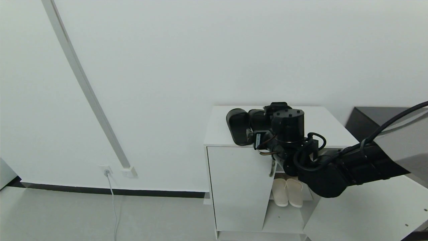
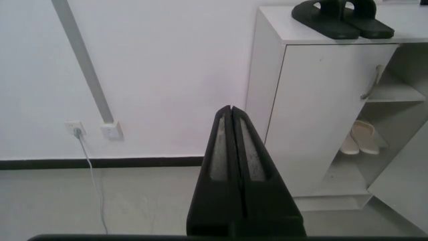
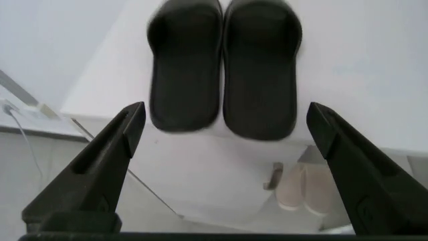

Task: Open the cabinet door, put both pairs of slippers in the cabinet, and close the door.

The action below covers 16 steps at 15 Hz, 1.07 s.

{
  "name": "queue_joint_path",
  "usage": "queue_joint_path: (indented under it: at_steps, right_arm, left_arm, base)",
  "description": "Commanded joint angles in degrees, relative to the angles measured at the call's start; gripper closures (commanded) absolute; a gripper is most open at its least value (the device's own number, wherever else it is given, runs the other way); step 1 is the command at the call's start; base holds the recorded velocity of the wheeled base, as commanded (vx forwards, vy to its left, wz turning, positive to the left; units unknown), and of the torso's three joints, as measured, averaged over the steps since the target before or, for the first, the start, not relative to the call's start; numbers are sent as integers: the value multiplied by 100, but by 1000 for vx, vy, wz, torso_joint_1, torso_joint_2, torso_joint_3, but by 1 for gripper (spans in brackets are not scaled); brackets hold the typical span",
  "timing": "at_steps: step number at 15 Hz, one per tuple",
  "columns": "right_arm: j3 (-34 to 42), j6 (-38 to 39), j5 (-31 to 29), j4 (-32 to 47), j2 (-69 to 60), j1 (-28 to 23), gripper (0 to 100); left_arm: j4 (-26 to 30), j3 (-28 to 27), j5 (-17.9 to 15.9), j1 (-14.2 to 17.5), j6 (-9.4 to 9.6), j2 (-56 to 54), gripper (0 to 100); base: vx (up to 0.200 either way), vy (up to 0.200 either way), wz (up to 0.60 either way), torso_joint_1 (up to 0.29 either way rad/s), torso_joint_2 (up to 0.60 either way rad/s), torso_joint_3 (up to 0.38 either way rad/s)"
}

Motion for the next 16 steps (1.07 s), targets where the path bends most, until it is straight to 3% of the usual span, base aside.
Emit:
queue_joint_path:
  at_steps: [1,11,16]
  right_arm:
    - [-87,3,-1,12,-126,16,0]
    - [290,126,-18,-67,234,210,0]
    - [53,126,17,-102,673,113,0]
  left_arm:
    - [0,0,-2,1,2,9,100]
    - [0,0,-2,1,37,0,100]
    - [0,0,-2,1,29,0,100]
  base:
    - [0,0,0,0,0,0]
    - [200,0,0,4,0,1]
    - [0,0,0,0,0,0]
